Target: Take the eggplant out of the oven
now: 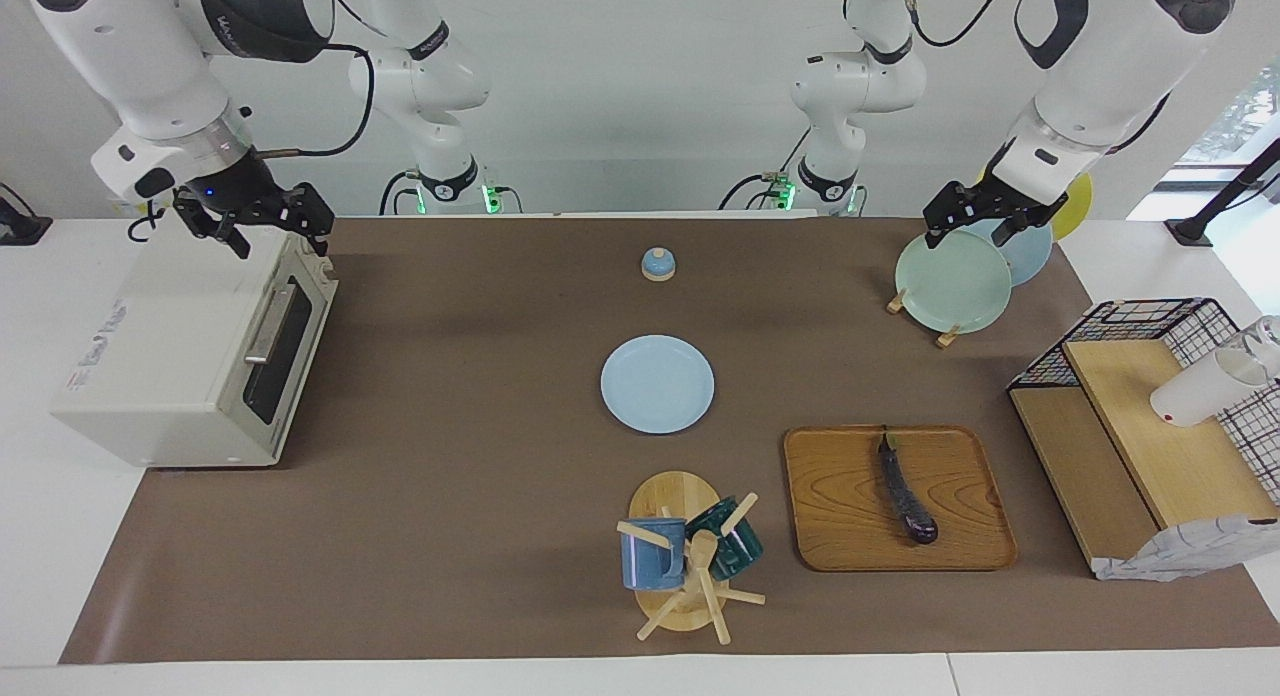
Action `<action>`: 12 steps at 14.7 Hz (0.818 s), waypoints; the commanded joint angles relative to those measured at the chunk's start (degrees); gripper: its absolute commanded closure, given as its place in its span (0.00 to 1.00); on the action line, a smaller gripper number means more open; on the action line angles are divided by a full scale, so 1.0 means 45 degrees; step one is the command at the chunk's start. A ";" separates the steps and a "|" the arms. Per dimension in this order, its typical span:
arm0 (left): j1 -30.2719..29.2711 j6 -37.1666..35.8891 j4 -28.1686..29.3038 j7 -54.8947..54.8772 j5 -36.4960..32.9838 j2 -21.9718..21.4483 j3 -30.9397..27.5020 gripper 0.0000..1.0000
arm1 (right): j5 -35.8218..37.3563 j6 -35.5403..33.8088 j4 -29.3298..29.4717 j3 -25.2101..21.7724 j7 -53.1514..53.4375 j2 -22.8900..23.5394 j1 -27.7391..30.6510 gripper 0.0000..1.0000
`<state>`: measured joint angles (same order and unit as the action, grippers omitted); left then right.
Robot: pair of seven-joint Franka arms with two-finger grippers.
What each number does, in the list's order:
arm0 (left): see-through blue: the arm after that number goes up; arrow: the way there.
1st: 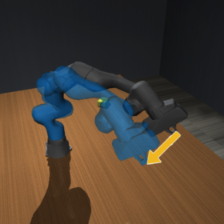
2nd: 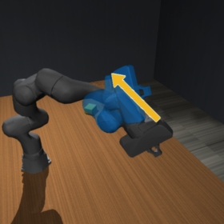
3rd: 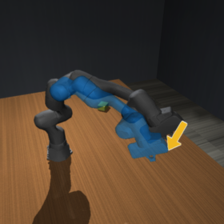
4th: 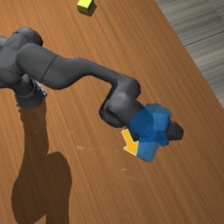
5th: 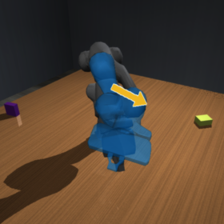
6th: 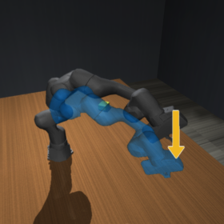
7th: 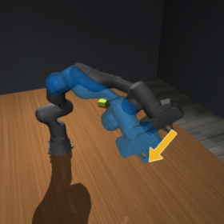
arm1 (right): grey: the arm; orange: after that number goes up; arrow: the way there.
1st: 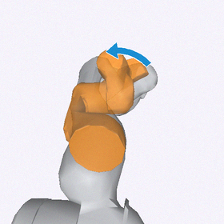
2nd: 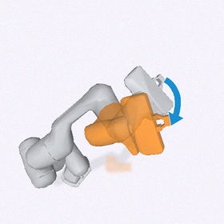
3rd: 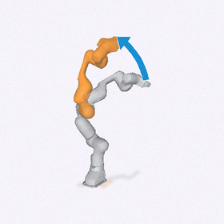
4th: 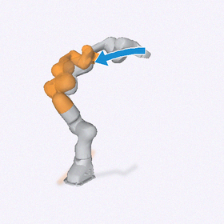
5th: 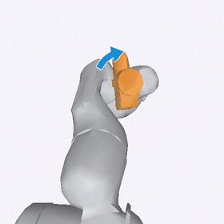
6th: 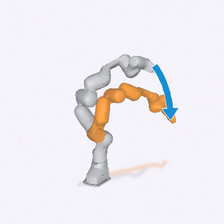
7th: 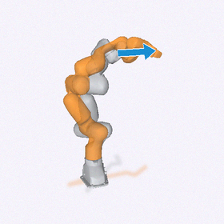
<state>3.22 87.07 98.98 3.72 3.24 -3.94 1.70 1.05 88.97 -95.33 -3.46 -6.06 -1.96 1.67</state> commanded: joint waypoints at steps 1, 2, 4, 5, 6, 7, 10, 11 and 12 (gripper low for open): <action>0.0084 0.0475 0.0606 0.0072 -0.0056 -0.0279 -0.0085 0.00 | -0.0311 0.0189 -0.0300 0.0027 0.0135 -0.0229 0.0079 0.00; 0.0163 -0.0067 -0.0209 0.0073 -0.0056 0.0129 -0.0279 0.00 | -0.0331 0.0209 -0.0300 0.0027 0.0154 -0.0229 0.0079 0.00; 0.0222 -0.1551 -0.2008 0.0072 -0.0076 0.0834 -0.0301 0.00 | -0.0331 0.0190 -0.0300 0.0027 0.0135 -0.0229 0.0079 0.00; 0.0222 -0.1634 -0.2072 0.0073 -0.0114 0.0875 -0.0281 0.00 | -0.0331 0.0209 -0.0300 0.0027 0.0154 -0.0229 0.0079 0.00; 0.0222 -0.1500 -0.1879 0.0092 -0.0173 0.0817 -0.0281 0.00 | -0.0312 0.0189 -0.0300 0.0027 0.0155 -0.0229 0.0079 0.00; 0.0222 -0.1247 -0.1626 0.0092 -0.0173 0.0720 -0.0281 0.00 | -0.0331 0.0189 -0.0300 0.0027 0.0155 -0.0229 0.0079 0.00; 0.0222 -0.1147 -0.1584 0.0131 -0.0173 0.0700 -0.0262 0.00 | -0.0312 0.0189 -0.0300 0.0027 0.0154 -0.0229 0.0079 0.00; 0.0222 -0.1147 -0.1584 0.0131 -0.0173 0.0700 -0.0261 0.00 | -0.0311 0.0189 -0.0300 0.0027 0.0155 -0.0229 0.0079 0.00; 0.0184 -0.1147 -0.1584 0.0092 -0.0173 0.0680 -0.0242 0.00 | -0.0311 0.0189 -0.0300 0.0027 0.0135 -0.0229 0.0079 0.00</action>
<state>3.29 82.34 92.66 3.72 3.17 -1.17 1.25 1.05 88.97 -95.33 -3.46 -6.06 -1.96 1.67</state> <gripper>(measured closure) 0.000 0.000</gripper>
